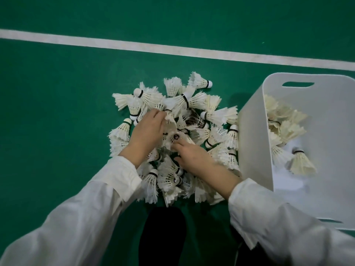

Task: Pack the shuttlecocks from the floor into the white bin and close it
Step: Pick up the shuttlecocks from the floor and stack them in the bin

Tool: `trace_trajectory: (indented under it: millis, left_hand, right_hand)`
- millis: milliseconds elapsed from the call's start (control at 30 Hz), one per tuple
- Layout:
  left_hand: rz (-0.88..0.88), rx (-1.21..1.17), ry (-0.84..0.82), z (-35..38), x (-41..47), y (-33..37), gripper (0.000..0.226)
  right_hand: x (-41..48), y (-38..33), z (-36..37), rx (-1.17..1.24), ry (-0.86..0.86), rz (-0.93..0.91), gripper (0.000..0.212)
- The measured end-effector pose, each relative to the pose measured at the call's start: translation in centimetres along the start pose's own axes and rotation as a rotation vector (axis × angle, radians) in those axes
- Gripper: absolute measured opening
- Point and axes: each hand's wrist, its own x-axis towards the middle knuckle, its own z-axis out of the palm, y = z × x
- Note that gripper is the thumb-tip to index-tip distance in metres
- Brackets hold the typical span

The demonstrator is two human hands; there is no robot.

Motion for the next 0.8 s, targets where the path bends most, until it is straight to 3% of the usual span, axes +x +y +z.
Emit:
trace_trajectory:
  millis: [200,267,533,667,800]
  left_hand:
    - [-0.136,-0.174,0.092,-2.8,-1.2,0.5,0.019]
    - [-0.182,-0.18,0.053,-3.3,-2.0,0.6,0.011]
    - [-0.315,-0.291,-0.158,-2.7,-4.1,0.0,0.029]
    - [-0.391,-0.391,-0.185,-3.5,-4.8,-0.3,0.044]
    - [-0.346,-0.239,-0.024,-4.8,-5.2,-2.3,0.017]
  right_hand:
    - [0.8,1.1,0.2,0.105,0.16,0.051,0.019]
    - [0.4,1.0,-0.2,0.15,0.194,0.049,0.022]
    - [-0.7,1.9,-1.6,0.251,0.178,0.085,0.049]
    - [-0.5,2.1,-1.3,0.219,0.237,0.155,0.032]
    - [-0.8,1.9,-0.9,0.173,0.258,0.166,0.021]
